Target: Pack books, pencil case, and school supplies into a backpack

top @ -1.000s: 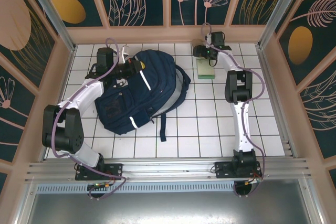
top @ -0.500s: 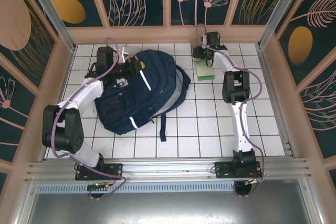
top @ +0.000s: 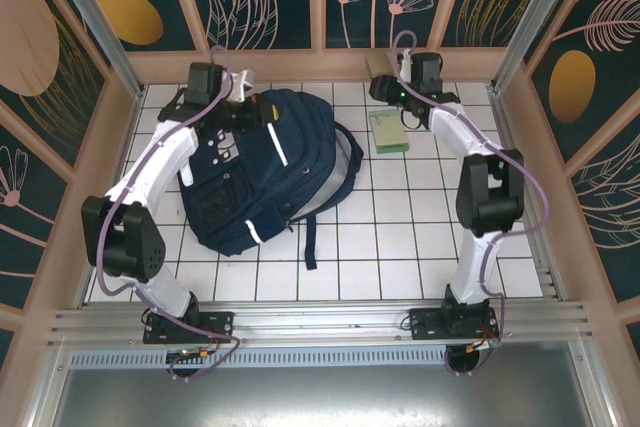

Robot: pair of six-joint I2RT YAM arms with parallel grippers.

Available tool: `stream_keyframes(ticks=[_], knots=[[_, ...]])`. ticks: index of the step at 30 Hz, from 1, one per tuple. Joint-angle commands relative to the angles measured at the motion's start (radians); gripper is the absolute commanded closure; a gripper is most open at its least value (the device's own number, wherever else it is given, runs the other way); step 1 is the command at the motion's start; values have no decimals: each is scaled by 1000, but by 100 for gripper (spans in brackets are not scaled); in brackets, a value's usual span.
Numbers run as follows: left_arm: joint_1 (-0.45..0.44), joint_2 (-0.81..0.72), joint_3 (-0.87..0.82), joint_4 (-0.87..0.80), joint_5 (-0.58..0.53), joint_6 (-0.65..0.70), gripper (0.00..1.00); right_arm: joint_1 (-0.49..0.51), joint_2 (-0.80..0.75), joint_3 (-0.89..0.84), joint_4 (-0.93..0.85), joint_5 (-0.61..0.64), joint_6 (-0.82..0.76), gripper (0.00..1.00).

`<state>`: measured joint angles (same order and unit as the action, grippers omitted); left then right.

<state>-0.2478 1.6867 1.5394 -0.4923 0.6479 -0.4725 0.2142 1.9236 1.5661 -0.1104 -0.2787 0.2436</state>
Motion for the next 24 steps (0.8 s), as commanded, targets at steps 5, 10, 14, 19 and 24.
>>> stream_keyframes(ticks=[5,10,14,19,24], knots=[[-126,102,342,-233,-43,202,100,89,-208,-373,154,19,64,65],[-191,154,509,-334,-106,264,100,123,-242,-502,164,14,134,67],[-204,176,549,-331,-112,279,100,192,-302,-614,191,31,176,67],[-204,207,637,-346,-215,322,100,309,-432,-758,188,51,238,67],[-205,231,661,-344,-205,336,100,464,-510,-855,241,94,340,67]])
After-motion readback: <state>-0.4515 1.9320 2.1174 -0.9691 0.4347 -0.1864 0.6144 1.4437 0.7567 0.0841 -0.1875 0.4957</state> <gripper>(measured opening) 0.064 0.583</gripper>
